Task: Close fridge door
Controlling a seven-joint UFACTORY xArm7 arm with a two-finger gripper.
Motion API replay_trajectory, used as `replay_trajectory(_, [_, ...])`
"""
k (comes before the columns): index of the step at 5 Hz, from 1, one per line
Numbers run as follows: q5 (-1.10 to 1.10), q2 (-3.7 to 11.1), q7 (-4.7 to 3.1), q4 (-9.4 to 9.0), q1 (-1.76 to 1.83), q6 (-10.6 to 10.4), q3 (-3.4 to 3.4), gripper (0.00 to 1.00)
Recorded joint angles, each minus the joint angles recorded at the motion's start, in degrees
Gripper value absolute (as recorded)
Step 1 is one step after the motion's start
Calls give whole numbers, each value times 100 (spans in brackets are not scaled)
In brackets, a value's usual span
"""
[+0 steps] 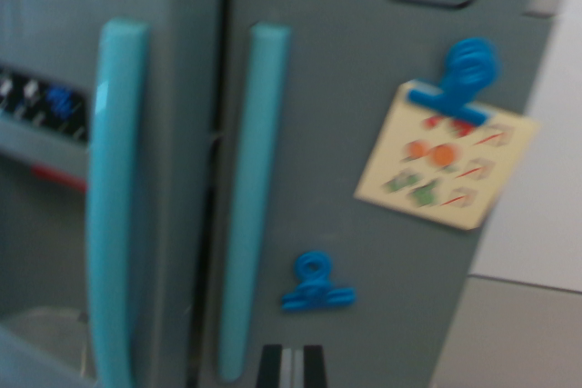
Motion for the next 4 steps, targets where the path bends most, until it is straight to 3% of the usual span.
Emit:
replay_trajectory(1, [0, 134, 0, 0, 0, 0, 243, 100])
replay_trajectory(2, [0, 134, 0, 0, 0, 0, 243, 100])
replay_trajectory(3, [0, 385, 0, 7, 0, 0, 498, 100])
replay_trajectory(4, [0, 385, 0, 7, 0, 0, 498, 100])
